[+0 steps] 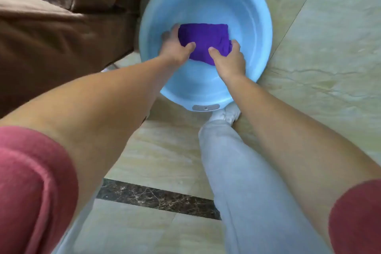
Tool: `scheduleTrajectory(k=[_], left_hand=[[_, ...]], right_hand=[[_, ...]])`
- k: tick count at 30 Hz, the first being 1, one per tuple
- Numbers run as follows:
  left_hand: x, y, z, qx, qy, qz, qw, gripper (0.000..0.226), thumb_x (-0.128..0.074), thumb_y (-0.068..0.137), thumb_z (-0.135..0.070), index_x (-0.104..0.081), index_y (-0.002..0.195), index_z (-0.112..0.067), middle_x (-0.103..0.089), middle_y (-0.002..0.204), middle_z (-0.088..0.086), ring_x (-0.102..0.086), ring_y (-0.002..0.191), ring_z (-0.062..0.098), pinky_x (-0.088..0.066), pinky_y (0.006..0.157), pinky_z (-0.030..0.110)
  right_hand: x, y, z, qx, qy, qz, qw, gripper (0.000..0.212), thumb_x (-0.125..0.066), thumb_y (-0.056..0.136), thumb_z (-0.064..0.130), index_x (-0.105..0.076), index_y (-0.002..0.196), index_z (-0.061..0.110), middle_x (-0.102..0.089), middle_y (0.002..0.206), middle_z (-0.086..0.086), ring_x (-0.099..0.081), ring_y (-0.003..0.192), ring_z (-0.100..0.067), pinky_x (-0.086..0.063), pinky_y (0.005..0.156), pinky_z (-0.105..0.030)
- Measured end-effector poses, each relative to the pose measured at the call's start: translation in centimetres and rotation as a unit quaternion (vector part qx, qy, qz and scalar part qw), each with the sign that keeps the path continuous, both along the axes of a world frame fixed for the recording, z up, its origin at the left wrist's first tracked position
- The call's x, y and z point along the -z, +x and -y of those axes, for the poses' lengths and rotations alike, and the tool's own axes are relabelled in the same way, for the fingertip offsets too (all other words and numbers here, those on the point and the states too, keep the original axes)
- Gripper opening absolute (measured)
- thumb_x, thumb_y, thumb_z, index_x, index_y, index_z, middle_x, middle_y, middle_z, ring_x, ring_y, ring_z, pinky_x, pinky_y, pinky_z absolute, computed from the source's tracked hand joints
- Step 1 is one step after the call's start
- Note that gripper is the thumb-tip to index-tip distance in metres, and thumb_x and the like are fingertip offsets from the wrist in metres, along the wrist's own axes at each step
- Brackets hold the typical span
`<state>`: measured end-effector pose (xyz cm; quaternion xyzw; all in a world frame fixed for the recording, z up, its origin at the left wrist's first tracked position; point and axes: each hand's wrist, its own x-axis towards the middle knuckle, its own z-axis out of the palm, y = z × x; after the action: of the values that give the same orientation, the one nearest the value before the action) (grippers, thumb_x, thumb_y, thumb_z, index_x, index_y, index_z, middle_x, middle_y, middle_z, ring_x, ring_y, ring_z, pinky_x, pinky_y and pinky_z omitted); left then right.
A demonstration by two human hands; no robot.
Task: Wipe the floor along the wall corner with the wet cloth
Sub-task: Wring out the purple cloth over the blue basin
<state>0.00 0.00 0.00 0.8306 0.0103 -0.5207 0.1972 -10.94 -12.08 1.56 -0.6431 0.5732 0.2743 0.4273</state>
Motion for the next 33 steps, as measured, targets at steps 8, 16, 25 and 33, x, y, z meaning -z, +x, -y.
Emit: scheduleTrajectory(k=[8, 16, 25, 33], left_hand=[[2.3, -1.2, 0.8, -0.196, -0.016, -0.073, 0.978, 0.048, -0.067, 0.091, -0.022, -0.054, 0.135, -0.008, -0.065, 0.126, 0.010, -0.068, 0.106, 0.025, -0.060, 0.087, 0.037], [-15.0, -1.3, -0.6, -0.339, -0.063, -0.123, 0.931, 0.027, -0.062, 0.072, -0.002, -0.044, 0.081, -0.021, -0.051, 0.074, 0.001, -0.048, 0.073, 0.021, -0.040, 0.062, 0.031], [-38.5, -0.5, -4.4, -0.447, -0.191, -0.147, 0.861, 0.030, -0.048, 0.049, -0.003, -0.048, 0.076, -0.017, -0.051, 0.076, 0.007, -0.049, 0.072, 0.022, -0.032, 0.059, 0.029], [-48.1, 1.2, -14.1, -0.598, -0.367, -0.159, 0.695, 0.046, -0.042, 0.101, -0.045, -0.067, 0.109, -0.007, -0.072, 0.104, 0.009, -0.071, 0.094, 0.022, -0.055, 0.086, 0.032]], right_hand=[[4.4, 2.5, -0.8, 0.169, 0.063, 0.035, 0.983, 0.055, -0.074, 0.082, 0.027, -0.052, 0.132, 0.023, -0.062, 0.125, 0.001, -0.065, 0.109, -0.023, -0.056, 0.094, -0.042], [-11.7, 2.8, 0.3, 0.209, 0.081, 0.071, 0.972, 0.023, -0.054, 0.050, 0.017, -0.047, 0.072, 0.020, -0.047, 0.065, 0.003, -0.043, 0.060, -0.019, -0.031, 0.049, -0.020], [-36.3, 5.0, -1.5, 0.072, 0.155, 0.193, 0.966, 0.036, -0.071, 0.074, 0.052, -0.067, 0.084, 0.018, -0.074, 0.089, -0.006, -0.071, 0.086, -0.022, -0.056, 0.081, -0.044], [-49.8, 10.7, -8.4, -0.079, 0.265, 0.258, 0.925, 0.019, -0.061, 0.093, 0.031, -0.074, 0.100, 0.018, -0.075, 0.109, -0.007, -0.069, 0.106, -0.023, -0.051, 0.102, -0.046]])
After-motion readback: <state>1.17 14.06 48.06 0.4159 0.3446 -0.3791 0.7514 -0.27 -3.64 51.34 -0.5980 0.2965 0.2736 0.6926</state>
